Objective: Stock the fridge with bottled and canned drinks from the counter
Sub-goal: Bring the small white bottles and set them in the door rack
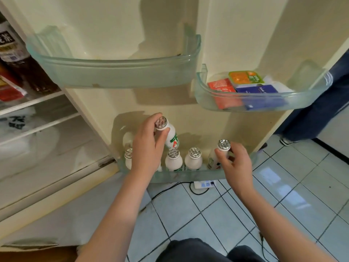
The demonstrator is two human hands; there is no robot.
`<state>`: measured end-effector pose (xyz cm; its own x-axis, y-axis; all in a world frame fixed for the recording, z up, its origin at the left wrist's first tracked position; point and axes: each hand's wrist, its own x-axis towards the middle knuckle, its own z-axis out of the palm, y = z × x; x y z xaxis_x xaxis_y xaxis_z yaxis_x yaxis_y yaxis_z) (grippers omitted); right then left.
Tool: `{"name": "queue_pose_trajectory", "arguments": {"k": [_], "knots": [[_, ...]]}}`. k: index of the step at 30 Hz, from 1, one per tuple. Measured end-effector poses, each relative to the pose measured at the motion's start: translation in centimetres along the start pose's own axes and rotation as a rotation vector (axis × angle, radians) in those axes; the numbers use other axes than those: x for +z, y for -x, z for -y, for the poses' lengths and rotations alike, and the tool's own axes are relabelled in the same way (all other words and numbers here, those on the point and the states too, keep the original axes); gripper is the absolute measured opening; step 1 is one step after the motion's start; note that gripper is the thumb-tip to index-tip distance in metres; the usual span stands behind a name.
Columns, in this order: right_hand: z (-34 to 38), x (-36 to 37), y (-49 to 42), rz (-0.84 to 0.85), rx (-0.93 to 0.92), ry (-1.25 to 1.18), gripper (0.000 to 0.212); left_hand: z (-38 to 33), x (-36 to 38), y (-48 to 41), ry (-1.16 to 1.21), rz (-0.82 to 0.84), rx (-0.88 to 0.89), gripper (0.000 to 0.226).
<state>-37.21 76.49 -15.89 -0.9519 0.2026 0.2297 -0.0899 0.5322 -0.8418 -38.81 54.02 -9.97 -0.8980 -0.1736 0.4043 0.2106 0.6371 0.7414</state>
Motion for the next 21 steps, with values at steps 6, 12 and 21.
{"name": "queue_pose_trajectory", "arguments": {"k": [6, 12, 21], "knots": [[-1.6, 0.0, 0.4, 0.125, 0.013, -0.02, 0.011, 2.1, 1.8, 0.4, -0.206, 0.198, -0.017, 0.038], [-2.0, 0.0, 0.3, 0.182, -0.02, 0.022, 0.015, 2.9, 1.7, -0.3, -0.5, 0.276, 0.055, 0.035], [-1.4, -0.1, 1.0, 0.138, -0.053, 0.18, 0.032, 3.9, 0.5, -0.4, -0.292, 0.391, -0.067, 0.045]]}}
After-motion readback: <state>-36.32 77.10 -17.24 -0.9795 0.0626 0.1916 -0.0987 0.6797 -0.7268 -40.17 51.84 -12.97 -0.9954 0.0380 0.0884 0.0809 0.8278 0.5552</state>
